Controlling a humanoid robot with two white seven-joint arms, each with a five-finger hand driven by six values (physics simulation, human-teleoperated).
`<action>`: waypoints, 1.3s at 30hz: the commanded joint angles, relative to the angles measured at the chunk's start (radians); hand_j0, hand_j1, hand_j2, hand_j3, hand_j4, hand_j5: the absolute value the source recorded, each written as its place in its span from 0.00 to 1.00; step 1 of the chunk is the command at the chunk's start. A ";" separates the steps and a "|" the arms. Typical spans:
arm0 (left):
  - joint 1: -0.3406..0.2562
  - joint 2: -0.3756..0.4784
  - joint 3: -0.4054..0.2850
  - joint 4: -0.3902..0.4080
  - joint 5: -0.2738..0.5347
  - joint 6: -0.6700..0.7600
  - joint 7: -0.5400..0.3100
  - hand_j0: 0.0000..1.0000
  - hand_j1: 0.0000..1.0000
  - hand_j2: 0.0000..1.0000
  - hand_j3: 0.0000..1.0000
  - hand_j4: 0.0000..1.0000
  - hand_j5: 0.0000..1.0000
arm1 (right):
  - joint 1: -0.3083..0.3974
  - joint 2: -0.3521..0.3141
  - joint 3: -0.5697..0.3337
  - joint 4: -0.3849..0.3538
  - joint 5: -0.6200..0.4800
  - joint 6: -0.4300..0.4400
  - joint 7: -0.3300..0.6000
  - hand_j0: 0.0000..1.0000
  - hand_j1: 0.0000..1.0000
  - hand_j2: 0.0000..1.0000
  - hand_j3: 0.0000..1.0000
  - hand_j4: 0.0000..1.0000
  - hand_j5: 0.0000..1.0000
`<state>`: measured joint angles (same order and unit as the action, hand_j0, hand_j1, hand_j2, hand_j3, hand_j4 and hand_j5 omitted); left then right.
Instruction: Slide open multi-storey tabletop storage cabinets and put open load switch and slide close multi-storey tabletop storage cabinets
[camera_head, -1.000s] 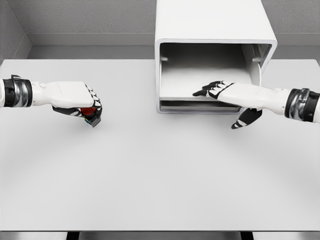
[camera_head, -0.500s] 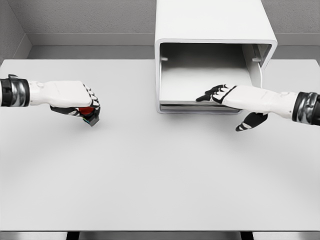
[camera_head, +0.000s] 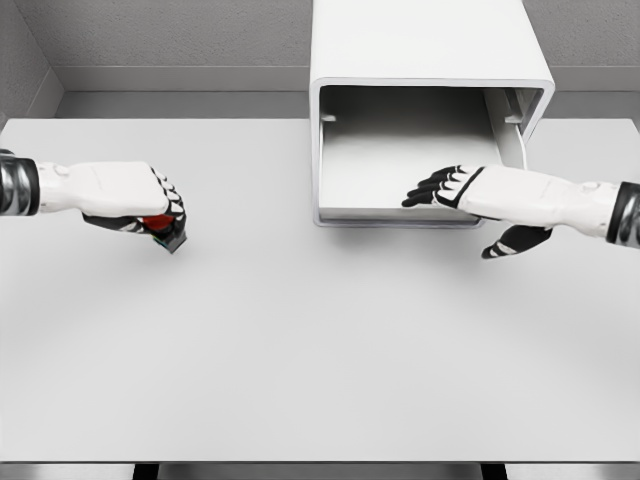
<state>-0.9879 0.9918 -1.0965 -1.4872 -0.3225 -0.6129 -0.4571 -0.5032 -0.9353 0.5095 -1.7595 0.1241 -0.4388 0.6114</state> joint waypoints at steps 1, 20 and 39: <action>0.000 0.004 0.001 -0.001 0.005 0.002 0.000 0.51 0.51 0.51 0.51 0.51 0.51 | 0.006 -0.003 -0.045 0.000 -0.012 -0.054 -0.001 1.00 1.00 1.00 1.00 1.00 1.00; -0.064 -0.001 0.049 -0.071 0.089 0.002 0.005 0.51 0.51 0.51 0.51 0.51 0.51 | 0.181 -0.062 -0.368 -0.001 -0.104 -0.172 -0.001 1.00 1.00 1.00 1.00 1.00 1.00; -0.149 -0.214 0.086 -0.059 0.177 0.002 0.003 0.49 0.49 0.49 0.49 0.49 0.49 | 0.670 -0.037 -0.895 -0.001 -0.124 -0.172 -0.001 1.00 1.00 1.00 1.00 1.00 1.00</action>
<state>-1.1428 0.8022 -1.0218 -1.5484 -0.1573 -0.6141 -0.4551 0.1718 -0.9793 -0.3671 -1.7607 0.0075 -0.6142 0.6115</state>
